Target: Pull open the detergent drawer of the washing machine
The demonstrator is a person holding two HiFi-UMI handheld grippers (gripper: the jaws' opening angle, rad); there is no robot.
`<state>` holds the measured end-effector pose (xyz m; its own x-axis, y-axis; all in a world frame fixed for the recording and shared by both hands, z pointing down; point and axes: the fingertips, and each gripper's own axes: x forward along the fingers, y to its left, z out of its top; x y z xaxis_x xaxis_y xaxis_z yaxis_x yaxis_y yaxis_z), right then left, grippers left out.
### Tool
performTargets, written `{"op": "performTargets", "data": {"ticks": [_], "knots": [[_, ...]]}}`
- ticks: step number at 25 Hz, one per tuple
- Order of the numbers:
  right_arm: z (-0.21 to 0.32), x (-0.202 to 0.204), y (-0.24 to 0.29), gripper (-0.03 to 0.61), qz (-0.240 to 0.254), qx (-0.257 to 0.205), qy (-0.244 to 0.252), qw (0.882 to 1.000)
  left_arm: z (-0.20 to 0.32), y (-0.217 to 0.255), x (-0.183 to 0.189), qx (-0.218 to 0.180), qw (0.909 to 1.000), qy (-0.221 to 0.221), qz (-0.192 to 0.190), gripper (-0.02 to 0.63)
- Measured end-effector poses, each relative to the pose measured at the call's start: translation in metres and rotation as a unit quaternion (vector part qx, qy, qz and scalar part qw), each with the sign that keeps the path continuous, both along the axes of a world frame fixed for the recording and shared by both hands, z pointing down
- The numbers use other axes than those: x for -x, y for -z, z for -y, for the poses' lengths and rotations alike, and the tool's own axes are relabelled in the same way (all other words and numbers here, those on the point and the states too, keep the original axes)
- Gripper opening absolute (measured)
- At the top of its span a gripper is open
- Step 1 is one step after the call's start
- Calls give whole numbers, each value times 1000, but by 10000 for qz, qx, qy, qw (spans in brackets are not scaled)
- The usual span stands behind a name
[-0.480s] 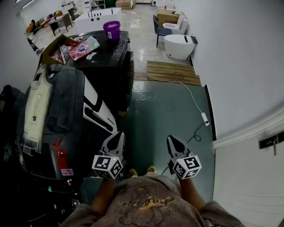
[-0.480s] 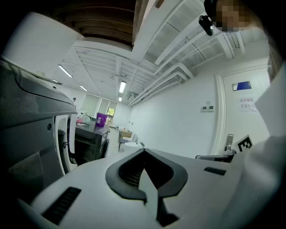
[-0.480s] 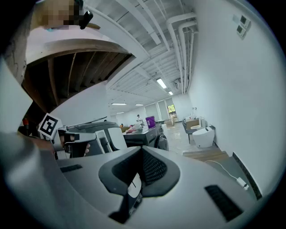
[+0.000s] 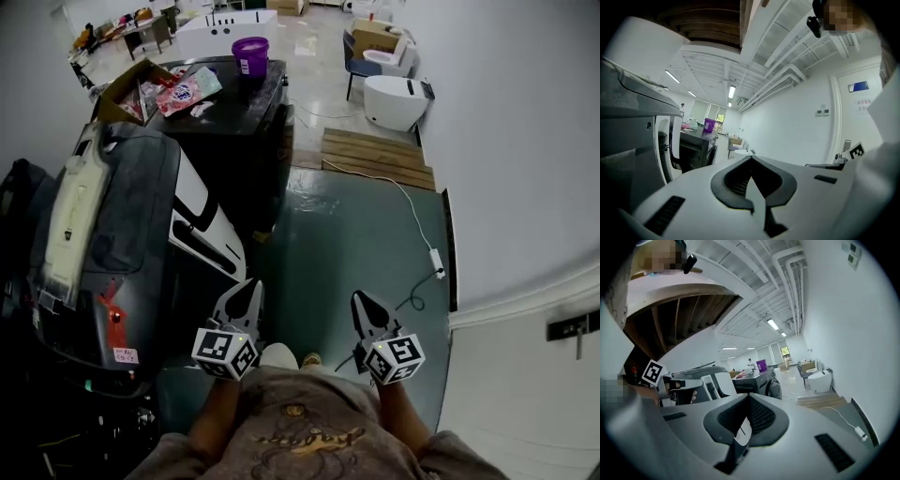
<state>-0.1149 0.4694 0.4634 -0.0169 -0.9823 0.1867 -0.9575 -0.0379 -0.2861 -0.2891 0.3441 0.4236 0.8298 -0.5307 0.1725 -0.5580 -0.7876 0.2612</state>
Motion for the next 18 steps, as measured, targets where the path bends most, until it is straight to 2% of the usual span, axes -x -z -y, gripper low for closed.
{"op": "performTargets", "data": {"ticks": [10,18], "knots": [[29,-33,-11,2,-45,59,139,9999,26,-6,-31,-25,9999,131,-23,21],[78,-74,-17,2,-102,97,38,9999,91,-17,-80,40,9998,17,-215,21]]}}
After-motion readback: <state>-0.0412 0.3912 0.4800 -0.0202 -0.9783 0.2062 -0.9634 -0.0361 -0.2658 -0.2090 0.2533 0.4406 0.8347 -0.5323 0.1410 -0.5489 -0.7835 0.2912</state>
